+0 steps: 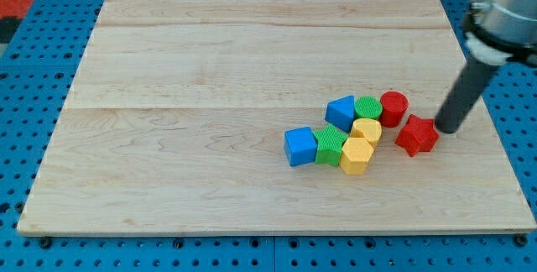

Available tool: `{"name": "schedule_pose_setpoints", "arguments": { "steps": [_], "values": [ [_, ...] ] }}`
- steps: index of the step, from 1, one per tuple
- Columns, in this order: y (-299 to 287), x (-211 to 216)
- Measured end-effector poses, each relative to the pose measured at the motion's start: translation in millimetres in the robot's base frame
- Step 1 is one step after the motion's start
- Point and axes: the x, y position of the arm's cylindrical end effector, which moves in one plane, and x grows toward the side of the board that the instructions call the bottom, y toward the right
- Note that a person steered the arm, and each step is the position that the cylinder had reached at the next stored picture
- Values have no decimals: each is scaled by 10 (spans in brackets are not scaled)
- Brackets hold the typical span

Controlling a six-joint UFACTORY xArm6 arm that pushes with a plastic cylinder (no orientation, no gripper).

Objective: Form a diagonal line with the green blocks and the red circle

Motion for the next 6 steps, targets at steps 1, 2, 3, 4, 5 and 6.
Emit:
{"name": "schedule_pose_setpoints", "arguments": {
  "steps": [1,2,3,4,5,6],
  "values": [
    [-259,-67],
    [-69,-304],
    [196,-663],
    [-77,-983],
    [-96,-794],
    [53,-651]
  ]
}}
